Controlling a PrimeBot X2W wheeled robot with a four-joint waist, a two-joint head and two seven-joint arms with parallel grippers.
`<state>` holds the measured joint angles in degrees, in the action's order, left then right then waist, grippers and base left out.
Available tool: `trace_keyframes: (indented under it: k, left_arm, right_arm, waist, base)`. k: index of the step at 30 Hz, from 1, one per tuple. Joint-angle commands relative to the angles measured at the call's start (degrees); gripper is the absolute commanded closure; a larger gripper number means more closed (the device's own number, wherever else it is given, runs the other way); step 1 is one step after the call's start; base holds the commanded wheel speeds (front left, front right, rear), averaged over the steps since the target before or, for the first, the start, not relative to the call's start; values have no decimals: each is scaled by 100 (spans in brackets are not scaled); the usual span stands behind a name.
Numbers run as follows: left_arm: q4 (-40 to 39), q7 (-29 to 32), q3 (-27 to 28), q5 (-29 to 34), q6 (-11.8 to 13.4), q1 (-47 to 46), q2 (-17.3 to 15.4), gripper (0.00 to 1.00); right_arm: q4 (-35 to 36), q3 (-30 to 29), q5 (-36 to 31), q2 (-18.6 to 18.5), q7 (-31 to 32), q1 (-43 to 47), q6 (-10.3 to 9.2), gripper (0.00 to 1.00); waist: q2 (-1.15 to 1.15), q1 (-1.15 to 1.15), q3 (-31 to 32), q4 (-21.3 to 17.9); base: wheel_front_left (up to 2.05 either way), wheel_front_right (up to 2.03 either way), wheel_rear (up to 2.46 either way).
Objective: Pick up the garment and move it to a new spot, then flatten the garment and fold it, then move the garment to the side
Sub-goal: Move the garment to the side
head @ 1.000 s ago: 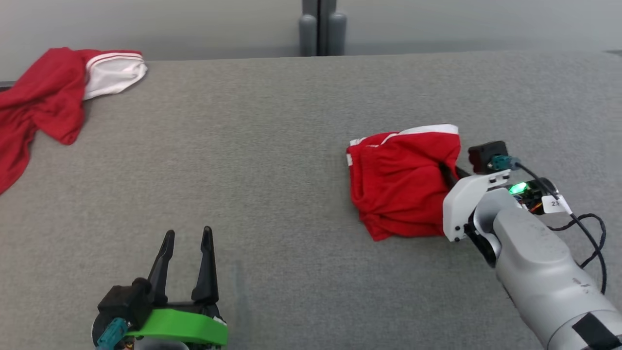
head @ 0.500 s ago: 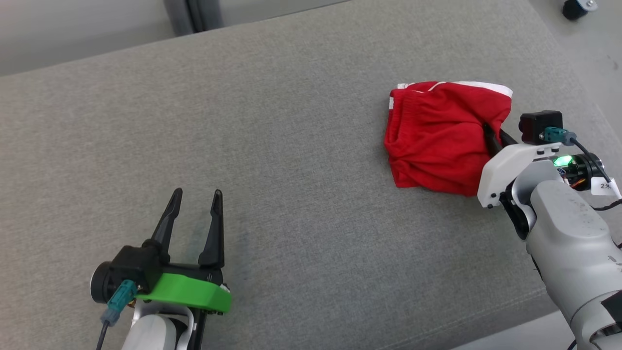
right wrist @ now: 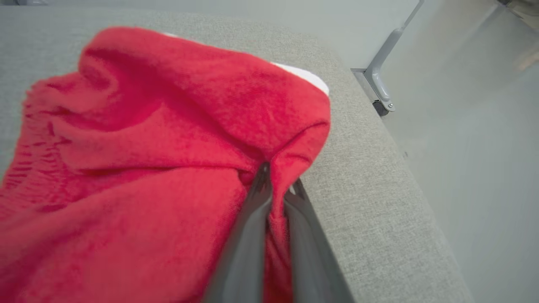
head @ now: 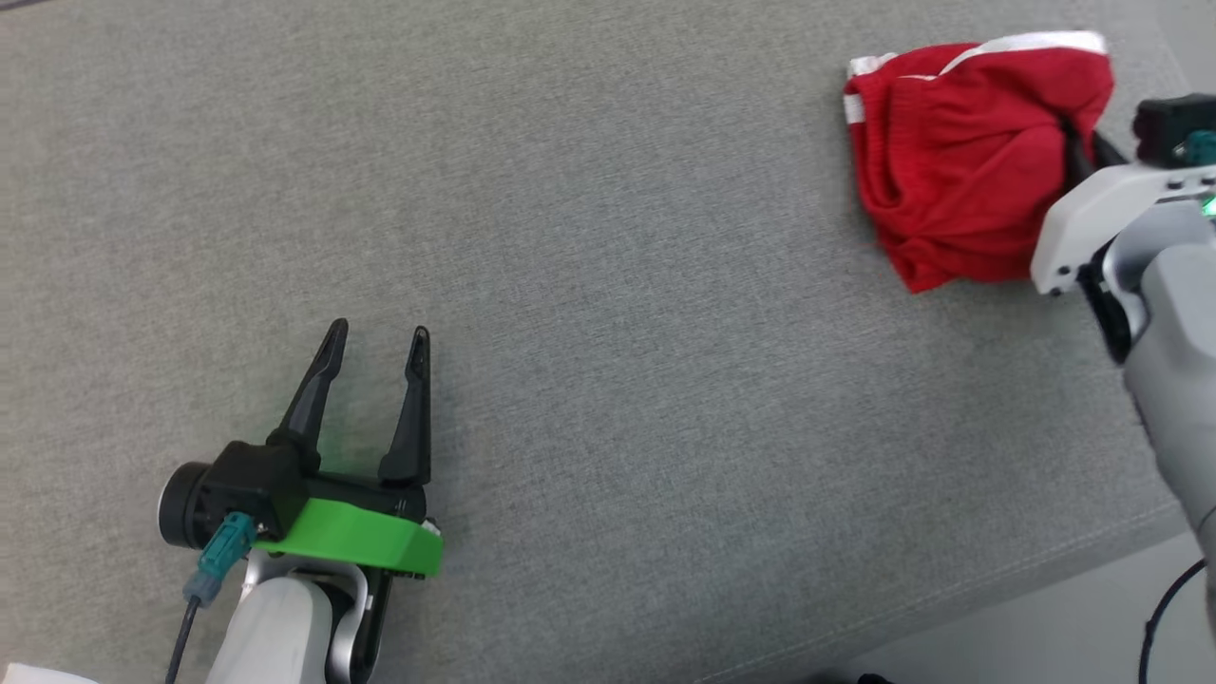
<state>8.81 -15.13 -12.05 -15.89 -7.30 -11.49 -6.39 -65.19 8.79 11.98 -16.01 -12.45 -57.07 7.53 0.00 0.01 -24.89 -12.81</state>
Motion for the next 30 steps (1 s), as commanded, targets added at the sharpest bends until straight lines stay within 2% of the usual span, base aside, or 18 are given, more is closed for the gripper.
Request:
trace_keyframes:
  k: [1,8,9,10,11,16,20,30]
  left_arm:
    - [-43,-1,26,67,-12,-99,-48,0]
    - [-138,-1,25,62,-13,-121,32,0]
    - [-146,-1,25,64,-14,-118,45,0]
    - [-156,-1,26,66,-15,-113,69,0]
    - [-153,-1,28,66,-15,-110,77,0]
    - [-138,-1,65,55,-18,-50,113,0]
    - [-78,-1,110,3,-19,34,139,0]
    - [203,-1,414,-96,-22,260,203,0]
  right_arm:
    - [-74,-66,-91,-156,8,-156,-8,100]
    - [-450,-492,-561,-757,69,-640,-8,100]
    - [-483,-551,-639,-828,55,-679,-8,88]
    - [-530,-688,-795,-933,19,-737,-8,13]
    - [-553,-773,-882,-955,4,-740,-8,0]
    - [-577,-1078,-1201,-904,-106,-670,-8,0]
    - [-456,-1173,-1436,-691,-182,-560,-8,0]
    - [169,-949,-1662,245,-275,-128,-8,0]
  waist:
    - [0,-1,-210,295]
    - [0,-1,-330,635]
    - [0,-1,-329,660]
    - [0,-1,-318,702]
    - [0,-1,-302,718]
    - [0,-1,-136,737]
    - [0,-1,97,734]
    - [0,-1,1024,863]
  base:
    - [0,0,0]
    - [0,0,0]
    - [0,0,0]
    - [0,0,0]
    - [0,0,0]
    - [0,0,0]
    - [0,0,0]
    - [0,0,0]
